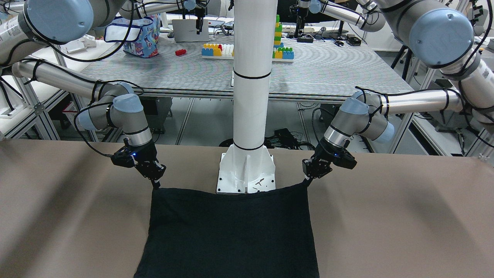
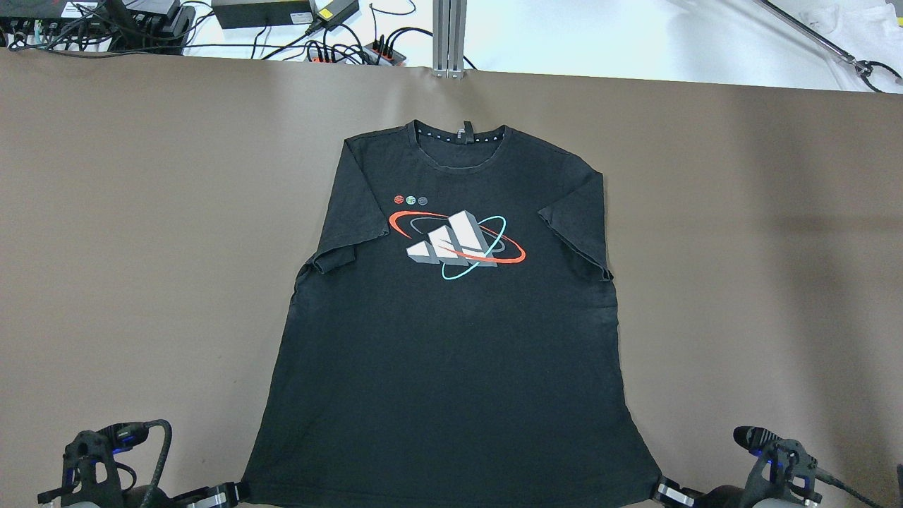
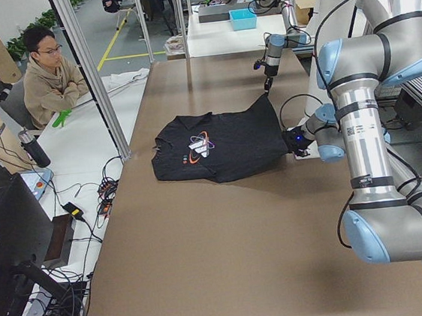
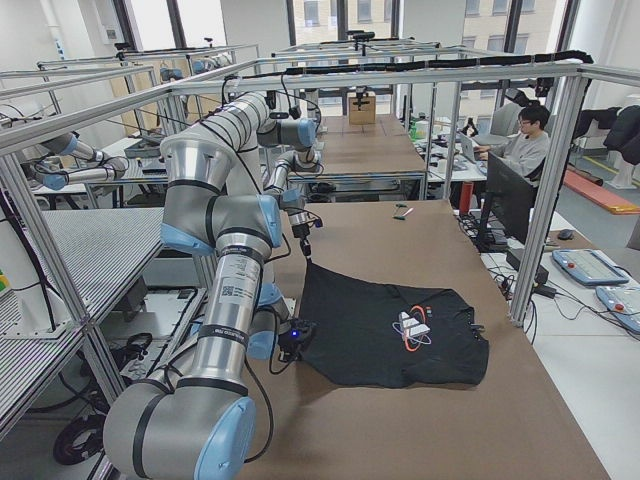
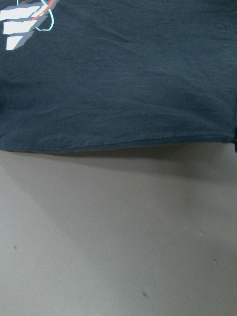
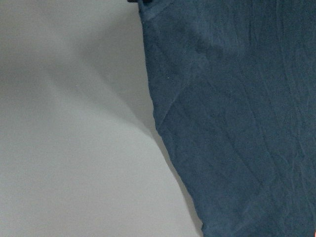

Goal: Fold clothes
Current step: 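Lift the hem with both grippers and fold it toward the collar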

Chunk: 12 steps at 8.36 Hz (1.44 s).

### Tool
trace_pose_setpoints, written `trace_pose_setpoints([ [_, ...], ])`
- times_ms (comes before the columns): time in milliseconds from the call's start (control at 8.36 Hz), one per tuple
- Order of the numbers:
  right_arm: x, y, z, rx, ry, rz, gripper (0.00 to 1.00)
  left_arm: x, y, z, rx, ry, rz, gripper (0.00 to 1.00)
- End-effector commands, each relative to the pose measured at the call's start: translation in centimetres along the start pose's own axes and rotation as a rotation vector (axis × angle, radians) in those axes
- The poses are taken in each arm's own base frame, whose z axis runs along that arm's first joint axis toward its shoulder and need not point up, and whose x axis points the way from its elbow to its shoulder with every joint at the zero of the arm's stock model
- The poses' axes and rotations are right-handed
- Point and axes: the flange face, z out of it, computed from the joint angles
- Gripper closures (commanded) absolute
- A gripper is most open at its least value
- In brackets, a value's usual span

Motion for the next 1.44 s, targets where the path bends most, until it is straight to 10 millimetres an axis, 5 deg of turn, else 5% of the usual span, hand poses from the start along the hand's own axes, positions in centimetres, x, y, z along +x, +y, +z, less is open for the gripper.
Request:
trace_pose_setpoints([
  [0,-2.1,-3.7,-2.5,-0.062,-0.017,0.007,1.00,2.2,-3.4,-1.9,-0.022,0.013,-0.048,1.00],
  [239,-6.8,-8.7,-2.9,-0.085,0.002,0.012,1.00,6.6,-9.5,2.2,0.053,-0.007,-0.098,1.00],
  [359,-11.3,-12.5,-2.1,-0.053,0.061,-0.013,1.00,11.3,-13.5,2.9,0.051,-0.026,-0.061,1.00],
  [479,-14.7,-16.3,-1.7,0.000,0.129,-0.101,1.00,13.5,-17.0,3.6,0.062,-0.079,-0.051,1.00],
  [598,-15.8,-19.9,-2.3,0.046,0.164,-0.189,1.00,15.2,-21.0,3.4,0.087,-0.092,0.011,1.00],
  [838,-17.2,-27.3,-0.5,0.103,0.223,-0.320,1.00,16.7,-28.1,4.8,0.099,-0.128,0.024,1.00],
  [1077,-19.7,-33.0,1.2,0.138,0.268,-0.331,1.00,16.2,-32.6,5.4,0.129,-0.165,0.046,1.00],
  [1316,-20.1,-37.1,0.5,0.166,0.293,-0.358,1.00,15.7,-36.1,5.3,0.116,-0.172,0.039,1.00],
])
